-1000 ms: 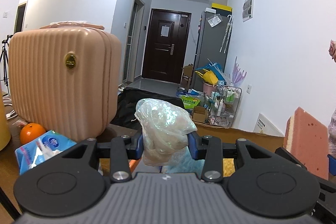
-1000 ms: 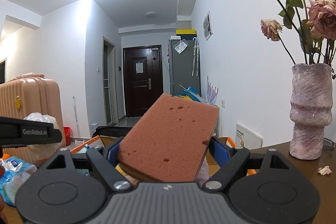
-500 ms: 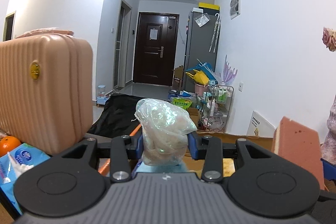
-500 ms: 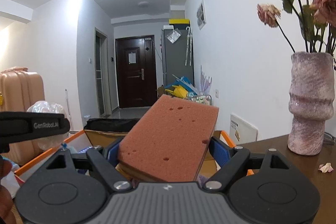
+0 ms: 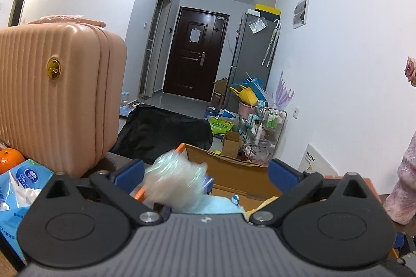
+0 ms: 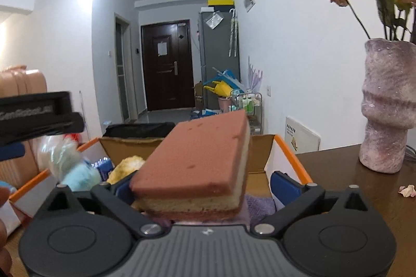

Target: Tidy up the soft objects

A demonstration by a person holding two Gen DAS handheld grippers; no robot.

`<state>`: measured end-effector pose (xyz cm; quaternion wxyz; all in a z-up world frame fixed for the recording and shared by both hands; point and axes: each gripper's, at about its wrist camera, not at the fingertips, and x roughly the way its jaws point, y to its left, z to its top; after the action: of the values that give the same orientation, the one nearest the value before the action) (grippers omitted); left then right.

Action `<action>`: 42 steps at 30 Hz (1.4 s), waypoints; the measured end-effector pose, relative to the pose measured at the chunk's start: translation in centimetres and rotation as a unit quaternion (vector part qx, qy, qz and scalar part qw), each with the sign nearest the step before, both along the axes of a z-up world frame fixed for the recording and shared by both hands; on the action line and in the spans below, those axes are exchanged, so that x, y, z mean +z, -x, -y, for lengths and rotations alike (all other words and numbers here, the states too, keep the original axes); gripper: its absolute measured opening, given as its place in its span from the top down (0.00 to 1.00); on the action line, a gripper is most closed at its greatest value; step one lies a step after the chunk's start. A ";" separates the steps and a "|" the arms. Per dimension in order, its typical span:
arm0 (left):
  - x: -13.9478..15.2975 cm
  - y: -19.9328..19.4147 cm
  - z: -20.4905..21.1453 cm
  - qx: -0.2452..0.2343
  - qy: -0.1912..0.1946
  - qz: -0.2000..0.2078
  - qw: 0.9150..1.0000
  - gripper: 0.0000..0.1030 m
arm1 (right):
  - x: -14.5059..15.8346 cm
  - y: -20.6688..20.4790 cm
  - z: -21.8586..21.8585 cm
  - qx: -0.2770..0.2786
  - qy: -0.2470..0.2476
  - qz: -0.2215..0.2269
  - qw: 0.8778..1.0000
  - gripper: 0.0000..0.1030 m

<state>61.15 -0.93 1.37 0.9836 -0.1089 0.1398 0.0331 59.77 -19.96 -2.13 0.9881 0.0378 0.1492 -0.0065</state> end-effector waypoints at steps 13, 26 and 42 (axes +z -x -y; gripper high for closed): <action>0.3 4.8 -4.3 0.017 -0.001 -0.004 1.000 0.00 | 1.2 4.5 1.0 0.001 -0.025 0.070 0.997 0.00; 0.5 16.6 -5.0 0.007 -0.072 0.011 0.997 0.00 | 2.2 14.7 3.2 0.001 -0.024 0.082 0.996 0.00; 1.1 36.8 -2.2 -0.065 -0.115 0.017 0.991 0.00 | 4.1 34.1 3.4 0.053 0.026 0.056 0.997 0.00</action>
<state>24.35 1.30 2.48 0.9919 0.0141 0.1251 -0.0166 25.69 -23.33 2.00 0.9945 0.0043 0.0949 0.0438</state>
